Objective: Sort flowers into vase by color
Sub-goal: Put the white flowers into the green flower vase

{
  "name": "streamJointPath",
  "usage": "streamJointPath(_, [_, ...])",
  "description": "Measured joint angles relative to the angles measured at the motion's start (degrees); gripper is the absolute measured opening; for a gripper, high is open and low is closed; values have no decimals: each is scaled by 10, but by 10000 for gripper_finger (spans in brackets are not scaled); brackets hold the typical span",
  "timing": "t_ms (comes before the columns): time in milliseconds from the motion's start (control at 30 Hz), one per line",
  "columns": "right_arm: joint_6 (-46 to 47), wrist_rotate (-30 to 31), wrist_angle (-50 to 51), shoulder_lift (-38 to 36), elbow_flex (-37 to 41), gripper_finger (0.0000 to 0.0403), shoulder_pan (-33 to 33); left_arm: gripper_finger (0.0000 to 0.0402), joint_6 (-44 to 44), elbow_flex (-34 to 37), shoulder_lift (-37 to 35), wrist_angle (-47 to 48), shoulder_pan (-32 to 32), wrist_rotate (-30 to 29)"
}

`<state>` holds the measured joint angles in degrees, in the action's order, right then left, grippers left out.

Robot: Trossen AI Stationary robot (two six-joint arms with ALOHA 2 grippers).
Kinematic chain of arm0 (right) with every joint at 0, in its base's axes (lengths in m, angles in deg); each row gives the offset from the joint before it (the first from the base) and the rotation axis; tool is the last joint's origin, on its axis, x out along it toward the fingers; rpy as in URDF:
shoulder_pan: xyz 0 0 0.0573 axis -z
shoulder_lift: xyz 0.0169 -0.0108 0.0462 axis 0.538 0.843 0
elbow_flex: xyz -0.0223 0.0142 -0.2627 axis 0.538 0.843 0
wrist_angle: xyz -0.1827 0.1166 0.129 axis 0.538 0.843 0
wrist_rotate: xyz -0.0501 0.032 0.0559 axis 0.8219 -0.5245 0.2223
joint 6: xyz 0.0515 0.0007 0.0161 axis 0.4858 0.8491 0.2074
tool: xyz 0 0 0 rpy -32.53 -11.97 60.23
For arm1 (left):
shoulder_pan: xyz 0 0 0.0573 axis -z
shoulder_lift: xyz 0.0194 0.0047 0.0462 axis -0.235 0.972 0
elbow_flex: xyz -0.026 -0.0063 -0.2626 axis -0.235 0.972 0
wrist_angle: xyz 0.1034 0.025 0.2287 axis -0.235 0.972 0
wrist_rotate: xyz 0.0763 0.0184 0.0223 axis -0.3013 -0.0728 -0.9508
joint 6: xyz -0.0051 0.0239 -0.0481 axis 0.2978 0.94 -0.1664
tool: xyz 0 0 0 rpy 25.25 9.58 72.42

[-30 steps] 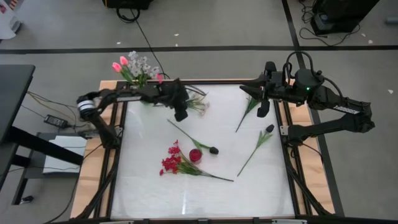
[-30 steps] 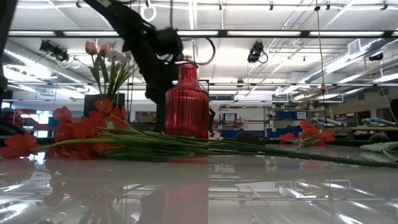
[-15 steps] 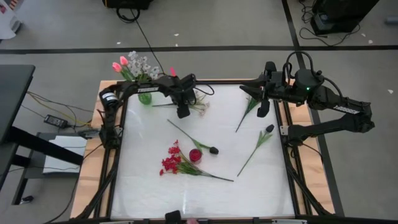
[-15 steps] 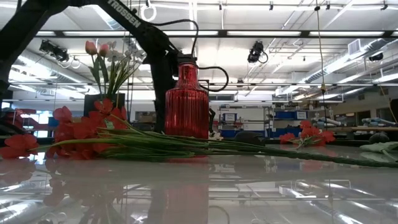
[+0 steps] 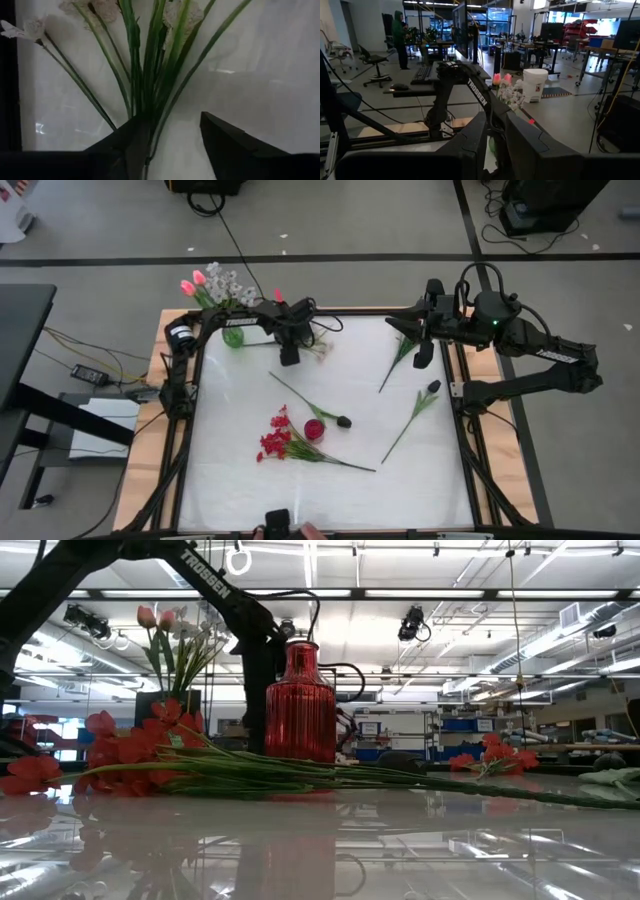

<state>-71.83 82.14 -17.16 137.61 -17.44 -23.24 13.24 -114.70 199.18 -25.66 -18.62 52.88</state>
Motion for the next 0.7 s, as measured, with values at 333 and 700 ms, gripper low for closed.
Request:
streamJointPath(333, [0, 0, -4, 0, 0, 81, 0, 13, 35, -1, 20, -11, 6, -3])
streamJointPath(700, [0, 0, -4, 0, 0, 81, -1, 2, -64, 1, -65, 24, 26, -49])
